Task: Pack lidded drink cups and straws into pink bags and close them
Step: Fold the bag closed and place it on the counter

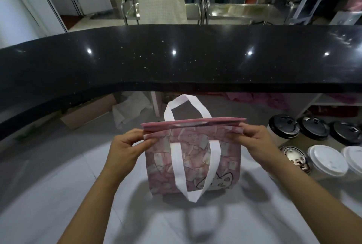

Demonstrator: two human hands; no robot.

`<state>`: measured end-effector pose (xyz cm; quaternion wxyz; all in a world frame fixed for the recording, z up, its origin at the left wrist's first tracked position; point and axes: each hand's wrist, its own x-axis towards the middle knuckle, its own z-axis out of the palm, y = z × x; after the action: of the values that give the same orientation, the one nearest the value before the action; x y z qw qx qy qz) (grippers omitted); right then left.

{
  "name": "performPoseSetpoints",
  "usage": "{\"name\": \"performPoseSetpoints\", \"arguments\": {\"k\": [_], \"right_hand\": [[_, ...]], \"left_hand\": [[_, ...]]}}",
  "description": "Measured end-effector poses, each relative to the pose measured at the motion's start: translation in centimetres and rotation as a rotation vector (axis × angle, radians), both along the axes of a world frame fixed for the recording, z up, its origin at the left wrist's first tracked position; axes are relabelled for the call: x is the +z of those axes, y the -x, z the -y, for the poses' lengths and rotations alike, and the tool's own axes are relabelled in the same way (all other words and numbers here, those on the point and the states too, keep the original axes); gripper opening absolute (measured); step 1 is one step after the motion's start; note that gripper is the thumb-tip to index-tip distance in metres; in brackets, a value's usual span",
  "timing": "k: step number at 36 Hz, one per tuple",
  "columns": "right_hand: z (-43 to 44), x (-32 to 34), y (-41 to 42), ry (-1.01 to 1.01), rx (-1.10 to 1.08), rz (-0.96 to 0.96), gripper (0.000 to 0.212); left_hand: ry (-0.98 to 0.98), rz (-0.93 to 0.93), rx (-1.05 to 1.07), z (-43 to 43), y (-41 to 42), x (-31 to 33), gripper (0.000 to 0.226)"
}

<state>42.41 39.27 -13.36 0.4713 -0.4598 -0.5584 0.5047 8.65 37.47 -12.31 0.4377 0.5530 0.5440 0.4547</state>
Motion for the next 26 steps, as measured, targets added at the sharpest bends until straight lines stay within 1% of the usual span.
{"name": "performPoseSetpoints", "arguments": {"k": [5,9,15,18,22,24,26], "right_hand": [[-0.1,0.0,0.6,-0.016,-0.175,-0.021,0.013],[-0.7,0.7,0.7,-0.027,-0.233,-0.007,0.009],[-0.9,2.2,0.3,-0.104,-0.219,0.007,0.018],[-0.8,3.2,0.2,-0.115,-0.238,-0.03,0.02],[-1.0,4.6,0.1,-0.131,-0.267,-0.02,0.026],[-1.1,5.1,-0.2,-0.117,-0.272,-0.052,0.028],[-1.0,5.5,-0.6,-0.087,-0.251,-0.084,0.033]], "left_hand": [[-0.032,0.082,0.09,-0.8,-1.0,0.3,0.015],[-0.008,0.108,0.105,-1.8,-1.2,0.7,0.014],[-0.013,0.135,0.083,-2.7,-1.3,1.9,0.013],[-0.025,0.148,0.071,-3.2,-1.5,2.5,0.013],[-0.055,0.181,0.047,-3.7,-2.0,3.4,0.012],[-0.069,0.211,0.034,-4.1,-2.1,3.9,0.016],[-0.074,0.241,0.015,-4.4,-2.0,4.3,0.026]]}}
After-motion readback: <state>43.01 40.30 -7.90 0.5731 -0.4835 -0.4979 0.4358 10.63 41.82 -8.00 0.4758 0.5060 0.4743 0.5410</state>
